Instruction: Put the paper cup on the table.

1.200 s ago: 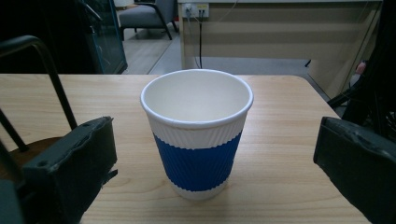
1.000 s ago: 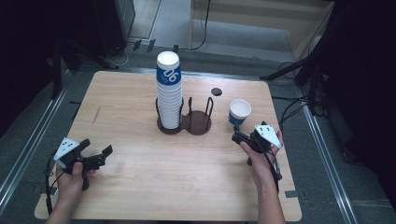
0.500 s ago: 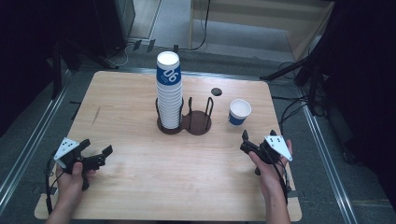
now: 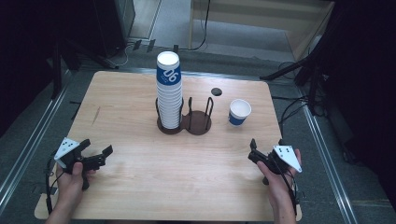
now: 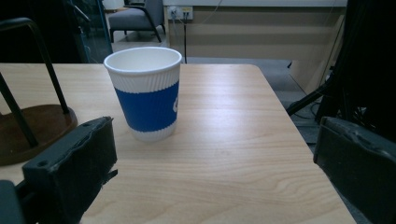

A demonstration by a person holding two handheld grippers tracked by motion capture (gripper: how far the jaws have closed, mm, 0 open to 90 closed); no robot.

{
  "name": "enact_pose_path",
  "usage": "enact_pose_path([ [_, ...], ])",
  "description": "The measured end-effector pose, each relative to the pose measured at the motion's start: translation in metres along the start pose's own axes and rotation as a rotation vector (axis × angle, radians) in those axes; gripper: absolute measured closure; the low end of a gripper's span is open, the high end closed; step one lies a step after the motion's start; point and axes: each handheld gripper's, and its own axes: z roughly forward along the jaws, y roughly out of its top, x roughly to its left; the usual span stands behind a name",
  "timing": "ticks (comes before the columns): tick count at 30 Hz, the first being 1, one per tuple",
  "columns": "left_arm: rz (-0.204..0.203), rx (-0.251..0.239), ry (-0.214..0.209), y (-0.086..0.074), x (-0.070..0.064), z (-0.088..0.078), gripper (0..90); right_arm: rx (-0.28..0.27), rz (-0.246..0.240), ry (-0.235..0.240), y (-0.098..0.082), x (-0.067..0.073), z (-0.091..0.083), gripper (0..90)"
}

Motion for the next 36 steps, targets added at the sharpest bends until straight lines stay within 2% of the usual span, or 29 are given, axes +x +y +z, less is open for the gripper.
enact_pose_path([
  [6, -0.015, -0.002, 0.001, 0.000, 0.002, -0.001, 0.0, 0.007, 0.013, -0.013, -0.005, -0.008, -0.009, 0.0],
  [19, -0.013, -0.003, 0.009, -0.001, 0.000, -0.001, 0.0, 0.027, 0.018, -0.050, -0.017, -0.031, -0.030, 0.0],
  [24, -0.007, -0.003, 0.015, -0.001, 0.000, -0.001, 0.0, 0.037, 0.028, -0.064, -0.022, -0.035, -0.037, 0.0],
  [29, -0.014, -0.002, 0.015, -0.001, 0.000, -0.001, 0.0, 0.045, 0.013, -0.074, -0.025, -0.039, -0.044, 0.0],
  [36, -0.014, -0.002, 0.016, -0.001, 0.000, -0.001, 0.0, 0.052, 0.017, -0.084, -0.033, -0.046, -0.054, 0.0],
])
